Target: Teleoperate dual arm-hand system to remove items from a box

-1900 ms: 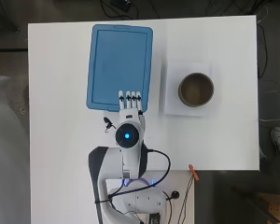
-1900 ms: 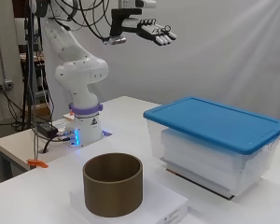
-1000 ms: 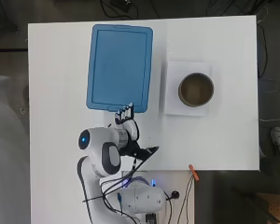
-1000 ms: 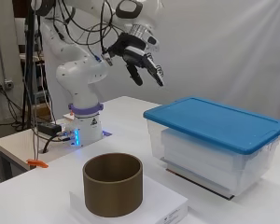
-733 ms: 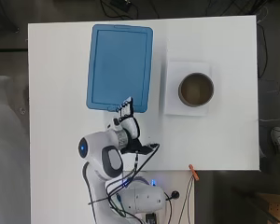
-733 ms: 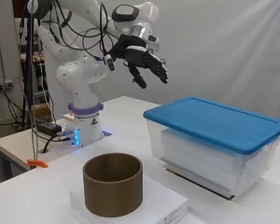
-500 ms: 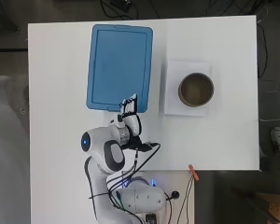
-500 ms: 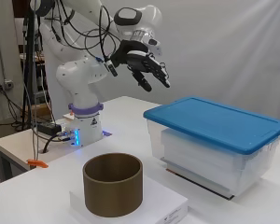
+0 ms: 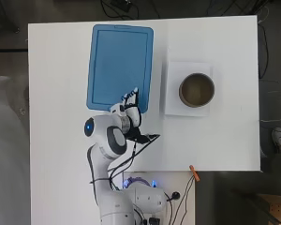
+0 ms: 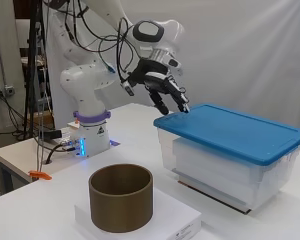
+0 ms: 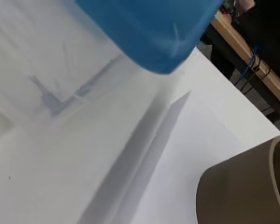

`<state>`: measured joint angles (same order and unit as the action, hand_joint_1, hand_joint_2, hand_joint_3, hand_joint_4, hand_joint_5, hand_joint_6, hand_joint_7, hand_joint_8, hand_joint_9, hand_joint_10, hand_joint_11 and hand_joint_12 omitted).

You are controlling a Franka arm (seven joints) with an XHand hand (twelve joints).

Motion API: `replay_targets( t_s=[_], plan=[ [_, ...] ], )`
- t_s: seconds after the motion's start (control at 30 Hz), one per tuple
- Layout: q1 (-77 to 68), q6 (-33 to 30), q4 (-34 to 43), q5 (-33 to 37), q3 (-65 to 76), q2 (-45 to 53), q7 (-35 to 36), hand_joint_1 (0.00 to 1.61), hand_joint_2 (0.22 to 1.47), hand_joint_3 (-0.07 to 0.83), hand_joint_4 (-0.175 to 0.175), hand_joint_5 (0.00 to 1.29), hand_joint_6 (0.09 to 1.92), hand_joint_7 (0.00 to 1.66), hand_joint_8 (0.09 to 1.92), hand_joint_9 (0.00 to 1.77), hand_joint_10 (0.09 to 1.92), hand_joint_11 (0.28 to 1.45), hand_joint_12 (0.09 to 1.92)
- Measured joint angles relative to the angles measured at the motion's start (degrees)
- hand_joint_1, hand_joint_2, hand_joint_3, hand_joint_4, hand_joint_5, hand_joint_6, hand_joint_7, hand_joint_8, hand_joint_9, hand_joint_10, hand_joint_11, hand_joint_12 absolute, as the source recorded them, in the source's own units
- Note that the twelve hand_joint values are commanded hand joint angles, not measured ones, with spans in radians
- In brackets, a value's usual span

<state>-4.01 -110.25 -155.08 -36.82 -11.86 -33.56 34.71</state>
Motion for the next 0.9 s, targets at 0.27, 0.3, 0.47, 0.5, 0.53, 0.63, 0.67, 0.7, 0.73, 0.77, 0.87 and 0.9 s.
replay_targets(
  t_s=[0.27, 0.3, 0.47, 0.5, 0.53, 0.63, 0.67, 0.7, 0.73, 0.77, 0.87, 0.9],
  plan=[
    [-0.51, -6.25, -3.55, -2.69, -1.94, 0.14, -10.76, 0.3, 0.86, 0.001, 0.07, 0.4, 0.09, 0.55, 0.09, 0.5, 0.09, 0.39, 0.09],
    [-0.41, -5.49, -3.32, -2.52, -2.5, 0.92, -11.04, 0.29, 0.86, 0.0, 0.068, 0.38, 0.09, 0.51, 0.09, 0.47, 0.09, 0.39, 0.09],
    [-0.31, -1.93, -1.55, 0.56, -4.24, 3.26, -11.91, 0.82, 1.13, -0.016, 0.102, 0.72, 0.81, 0.79, 0.46, 0.85, 0.09, 0.63, 0.09],
    [-0.61, -3.03, -2.27, 0.6, -4.03, 2.4, -12.32, 0.99, 1.17, -0.004, 0.043, 0.75, 0.98, 0.82, 0.88, 0.98, 0.09, 0.71, 0.09],
    [-0.98, -4.99, -3.59, 0.02, -3.43, 0.9, -12.6, 1.0, 1.19, -0.01, 0.082, 0.79, 1.09, 0.77, 1.25, 0.93, 0.54, 0.77, 0.1],
    [-1.83, -8.67, -5.51, 0.19, -0.91, -2.2, -9.81, 0.94, 1.21, -0.003, 0.162, 0.79, 1.26, 0.68, 1.7, 0.72, 1.5, 0.64, 0.69],
    [-2.11, -9.69, -5.85, 1.24, 0.05, -3.21, -8.52, 0.93, 1.21, -0.002, 0.169, 0.79, 1.28, 0.66, 1.72, 0.69, 1.58, 0.6, 0.79],
    [-2.35, -10.55, -6.16, 2.55, 0.9, -4.22, -7.4, 1.02, 1.22, 0.001, 0.066, 0.79, 1.22, 0.68, 1.69, 0.66, 1.57, 0.58, 0.83],
    [-2.55, -11.08, -6.43, 3.48, 1.3, -4.82, -6.84, 1.08, 1.22, 0.0, 0.008, 0.8, 1.17, 0.72, 1.61, 0.66, 1.4, 0.57, 0.77],
    [-2.71, -11.55, -6.66, 3.93, 1.51, -5.23, -6.54, 1.12, 1.22, 0.001, -0.009, 0.8, 1.16, 0.75, 1.54, 0.68, 1.21, 0.59, 0.64],
    [-2.76, -11.51, -6.34, 4.25, 1.79, -5.42, -5.89, 1.14, 1.23, 0.0, 0.031, 0.8, 1.21, 0.77, 1.42, 0.75, 0.83, 0.71, 0.24],
    [-2.7, -11.06, -5.79, 4.2, 1.66, -5.37, -5.97, 1.14, 1.22, 0.0, 0.039, 0.81, 1.21, 0.76, 1.4, 0.76, 0.8, 0.74, 0.16]
  ],
)
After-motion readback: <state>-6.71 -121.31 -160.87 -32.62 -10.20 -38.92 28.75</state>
